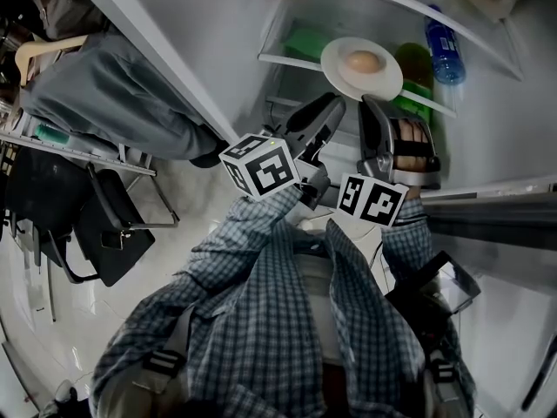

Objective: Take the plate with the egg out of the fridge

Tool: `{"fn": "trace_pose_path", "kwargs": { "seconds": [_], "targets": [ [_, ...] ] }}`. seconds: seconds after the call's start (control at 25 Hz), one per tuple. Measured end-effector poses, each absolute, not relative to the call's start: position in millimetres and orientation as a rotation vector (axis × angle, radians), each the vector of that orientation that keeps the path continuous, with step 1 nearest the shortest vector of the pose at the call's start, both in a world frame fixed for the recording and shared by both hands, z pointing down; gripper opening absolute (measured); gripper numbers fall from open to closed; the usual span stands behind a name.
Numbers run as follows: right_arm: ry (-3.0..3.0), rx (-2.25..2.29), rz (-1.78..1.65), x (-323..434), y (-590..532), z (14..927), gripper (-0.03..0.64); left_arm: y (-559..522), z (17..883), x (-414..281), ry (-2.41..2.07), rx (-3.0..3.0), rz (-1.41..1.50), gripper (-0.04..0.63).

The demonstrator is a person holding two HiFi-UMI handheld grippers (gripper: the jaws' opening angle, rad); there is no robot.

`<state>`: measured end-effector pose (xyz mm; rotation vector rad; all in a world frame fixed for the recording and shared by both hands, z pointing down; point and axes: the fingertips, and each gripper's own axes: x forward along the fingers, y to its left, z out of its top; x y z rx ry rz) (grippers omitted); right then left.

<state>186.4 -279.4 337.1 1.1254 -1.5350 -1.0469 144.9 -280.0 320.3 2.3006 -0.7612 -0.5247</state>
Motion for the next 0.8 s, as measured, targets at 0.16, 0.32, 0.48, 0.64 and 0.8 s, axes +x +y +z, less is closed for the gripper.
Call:
{"fn": "trace_pose_path", "kwargs": {
  "seconds": [0.16,0.32,0.48,0.64,0.8],
  "targets": [
    [-1.528,1.117,-1.051,187.3,-277.8,337.3,0.025,-285.0,326.3,143.6,-0.718,2.171,-0.59,0.089],
    [-1.525,1.109,-1.055,186.9,-275.5,338.5,0.025,-295.3,328.6,138.9,-0.613,1.95,-0.722,0.089],
    [-1.518,1.104,-1.059,188.3,-273.2,339.0,0.025,-299.0,323.7,141.0,-0.55,1.879,-0.781,0.089],
    [-1.511,1.09,-1.076,187.6,-270.0,339.2,0.025,-306.3,325.5,138.8,-0.532,1.809,-0.819,0.089],
    [-1.508,1.079,-1.089,187.1,-266.4,339.3,0.025,-311.5,324.6,138.3,-0.524,1.773,-0.837,0.091]
  ]
}}
